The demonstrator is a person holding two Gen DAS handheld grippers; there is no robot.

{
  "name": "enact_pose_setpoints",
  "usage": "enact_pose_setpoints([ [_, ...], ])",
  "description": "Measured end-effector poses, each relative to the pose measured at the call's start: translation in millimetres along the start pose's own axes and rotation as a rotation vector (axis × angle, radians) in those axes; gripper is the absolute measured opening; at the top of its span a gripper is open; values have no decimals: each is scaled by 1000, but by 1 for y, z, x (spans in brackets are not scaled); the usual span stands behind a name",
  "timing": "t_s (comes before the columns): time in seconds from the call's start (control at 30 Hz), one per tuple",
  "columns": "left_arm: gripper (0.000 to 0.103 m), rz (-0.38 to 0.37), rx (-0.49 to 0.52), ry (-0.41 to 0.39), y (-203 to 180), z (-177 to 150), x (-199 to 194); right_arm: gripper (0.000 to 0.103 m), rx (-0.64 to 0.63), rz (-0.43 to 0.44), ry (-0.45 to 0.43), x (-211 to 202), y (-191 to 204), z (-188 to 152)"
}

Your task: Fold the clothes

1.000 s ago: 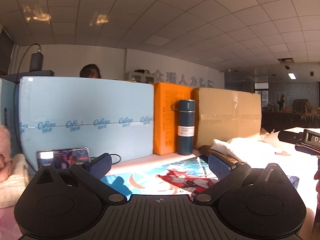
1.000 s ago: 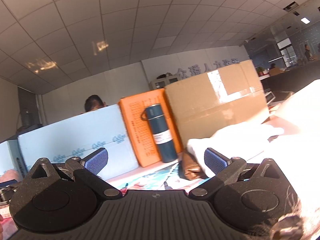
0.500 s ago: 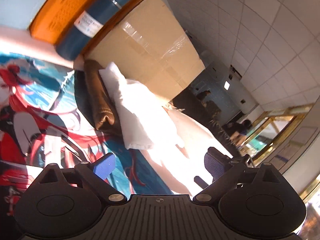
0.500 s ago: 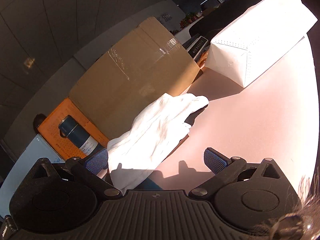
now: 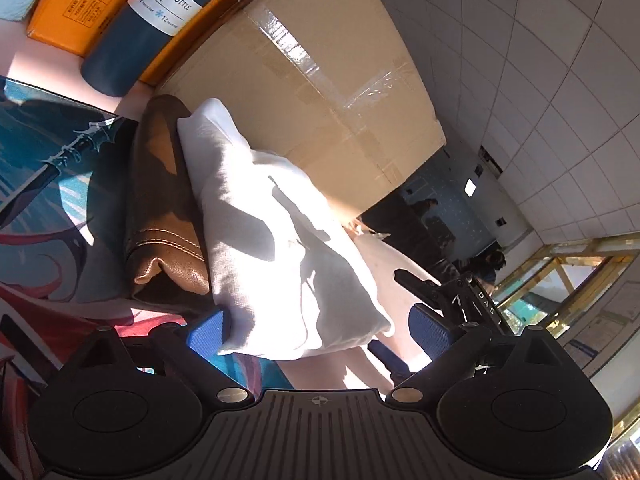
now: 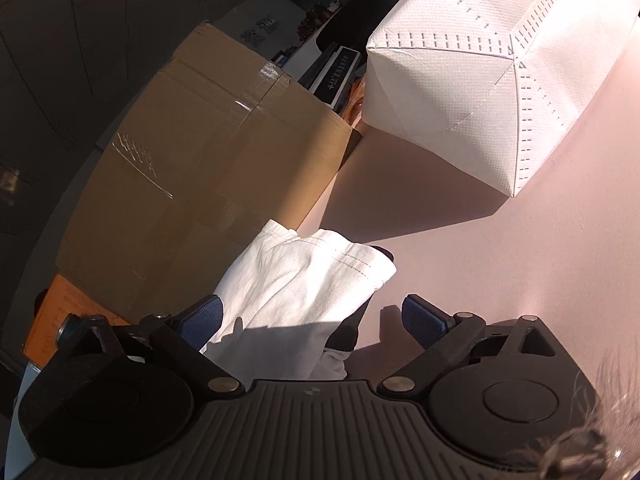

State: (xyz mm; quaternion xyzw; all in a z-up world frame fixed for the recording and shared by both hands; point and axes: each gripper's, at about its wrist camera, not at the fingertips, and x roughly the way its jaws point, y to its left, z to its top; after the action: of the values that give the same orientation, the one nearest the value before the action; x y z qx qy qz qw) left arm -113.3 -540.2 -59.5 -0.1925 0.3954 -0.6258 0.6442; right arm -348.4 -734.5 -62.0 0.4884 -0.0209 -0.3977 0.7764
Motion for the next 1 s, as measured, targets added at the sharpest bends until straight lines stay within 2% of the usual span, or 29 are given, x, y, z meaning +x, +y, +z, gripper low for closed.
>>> enact_pose_setpoints([
  [0.03,97,-3,9,-2,0,-1,1,69,2,-5,11,6,0,3],
  [0.07,97,-7,17,-4,-1,-2,1,61,2,-20,20,10,1,3],
  [0.1,97,-11,25,-5,-1,-4,1,43,-1,-38,26,12,2,3],
  [0.13,97,-16,32,-5,0,-5,0,32,-4,-56,32,15,4,2],
  [0.17,93,-12,39,-4,0,-5,1,28,-21,-67,20,14,6,1],
  [0.23,78,19,48,12,2,-5,3,16,-100,-66,-46,6,19,-1],
  [0.27,56,32,45,19,4,-5,5,15,-156,-57,-78,0,28,-4],
  [0.3,42,38,21,23,8,-4,6,13,-216,-45,-109,-5,39,-7],
  [0.4,24,34,-39,33,18,-1,6,10,-363,31,-150,-19,70,-20],
  [0.5,19,10,-91,43,26,1,4,9,-343,168,-104,-28,96,-27],
  [0.67,19,-65,-141,52,27,6,-17,9,-372,296,-74,-47,144,-39],
  [0.83,19,-105,-118,-50,20,12,-85,9,-380,452,-32,-69,185,-50],
  [1.0,18,-146,-94,-151,13,18,-152,9,-335,636,60,-83,212,-70],
])
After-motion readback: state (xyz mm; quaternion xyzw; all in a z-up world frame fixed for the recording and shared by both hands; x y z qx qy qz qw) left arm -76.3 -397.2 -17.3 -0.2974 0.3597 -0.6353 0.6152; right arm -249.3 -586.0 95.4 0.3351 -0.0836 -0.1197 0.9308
